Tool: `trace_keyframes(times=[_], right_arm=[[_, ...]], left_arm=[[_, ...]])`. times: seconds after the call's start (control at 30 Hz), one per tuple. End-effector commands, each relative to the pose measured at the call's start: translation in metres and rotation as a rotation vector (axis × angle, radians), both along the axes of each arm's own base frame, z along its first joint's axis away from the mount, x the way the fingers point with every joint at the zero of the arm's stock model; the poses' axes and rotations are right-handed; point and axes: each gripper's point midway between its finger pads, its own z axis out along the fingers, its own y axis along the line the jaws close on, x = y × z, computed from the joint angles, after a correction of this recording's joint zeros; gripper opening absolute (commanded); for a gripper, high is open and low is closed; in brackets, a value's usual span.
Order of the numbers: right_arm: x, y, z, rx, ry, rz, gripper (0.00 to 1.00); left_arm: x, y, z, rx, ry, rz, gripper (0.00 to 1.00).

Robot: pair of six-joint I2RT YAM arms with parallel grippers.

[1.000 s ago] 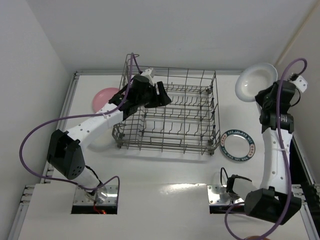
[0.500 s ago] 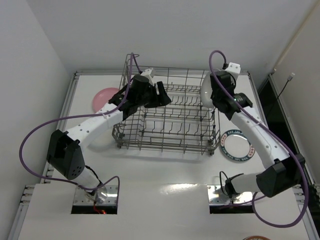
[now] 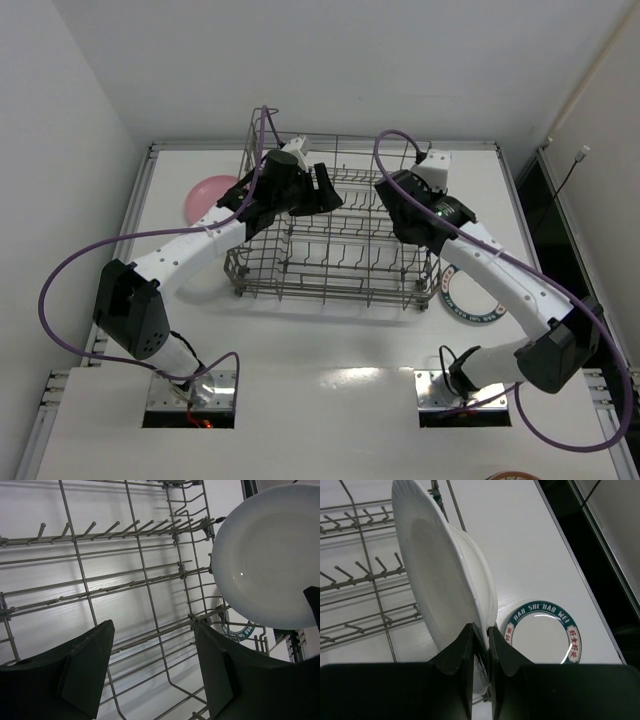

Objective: Load the plates into the dish rack

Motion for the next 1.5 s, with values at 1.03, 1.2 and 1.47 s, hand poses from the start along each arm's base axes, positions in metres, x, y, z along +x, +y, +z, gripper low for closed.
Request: trace_keyframes(times=[1.03, 1.2, 1.47], right_arm=[[-0.040, 0.028, -0.078, -0.066, 0.152, -0.072, 0.39], [-0.046, 0.022, -0.009, 0.036, 0.033, -0.047, 0.63], [-0.098, -0.047, 0.028, 0.251, -0.177, -0.048, 0.77]], left_arm=[[-0.001, -0.004, 0.027, -0.049, -0.052, -0.021, 0.62], [0.000, -0.003, 0.027, -0.046, -0.055, -0.013, 0.62], [0.003, -0.002, 0.023, -0.031, -0.055, -0.008, 0.62]])
